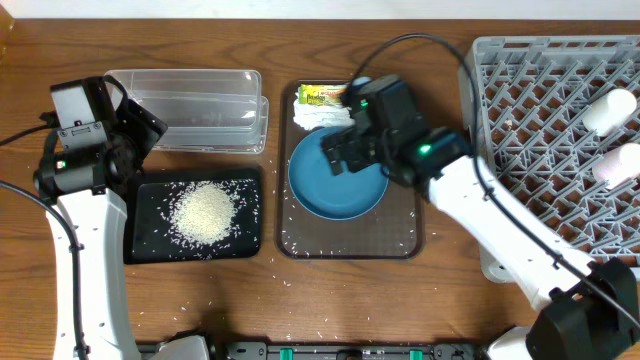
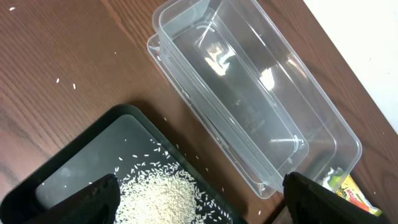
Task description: Sort waste into correct bins and load items into the dishwasher rack
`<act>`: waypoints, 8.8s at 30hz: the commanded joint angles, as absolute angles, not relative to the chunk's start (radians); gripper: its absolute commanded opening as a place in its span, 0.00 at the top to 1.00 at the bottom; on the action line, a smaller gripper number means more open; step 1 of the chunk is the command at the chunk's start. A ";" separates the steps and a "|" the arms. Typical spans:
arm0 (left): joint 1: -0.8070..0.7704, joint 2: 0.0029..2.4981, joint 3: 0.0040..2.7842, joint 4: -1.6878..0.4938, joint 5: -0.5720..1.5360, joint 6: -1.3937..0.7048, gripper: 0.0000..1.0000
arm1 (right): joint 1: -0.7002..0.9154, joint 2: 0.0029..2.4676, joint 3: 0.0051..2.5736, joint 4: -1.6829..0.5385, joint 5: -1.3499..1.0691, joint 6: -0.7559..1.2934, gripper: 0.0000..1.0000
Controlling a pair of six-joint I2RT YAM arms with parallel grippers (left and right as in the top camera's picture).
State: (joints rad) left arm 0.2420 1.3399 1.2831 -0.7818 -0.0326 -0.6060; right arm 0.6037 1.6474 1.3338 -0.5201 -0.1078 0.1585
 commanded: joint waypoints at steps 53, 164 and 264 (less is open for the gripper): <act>0.247 1.348 1.280 -0.785 -0.038 -0.612 0.10 | 0.894 2.128 1.576 -0.793 0.088 0.244 0.62; 0.247 1.348 1.280 -0.785 -0.038 -0.611 0.10 | -0.439 2.199 2.144 -1.100 -1.032 0.029 0.87; -0.355 1.729 1.998 -1.048 0.058 -0.105 0.04 | -0.222 1.851 2.144 -1.249 -0.027 0.389 0.01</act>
State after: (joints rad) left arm -0.3435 1.6627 1.9583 -1.0603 0.1825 -0.1730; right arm -0.2199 1.8545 2.1399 -1.2461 -0.0296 0.3759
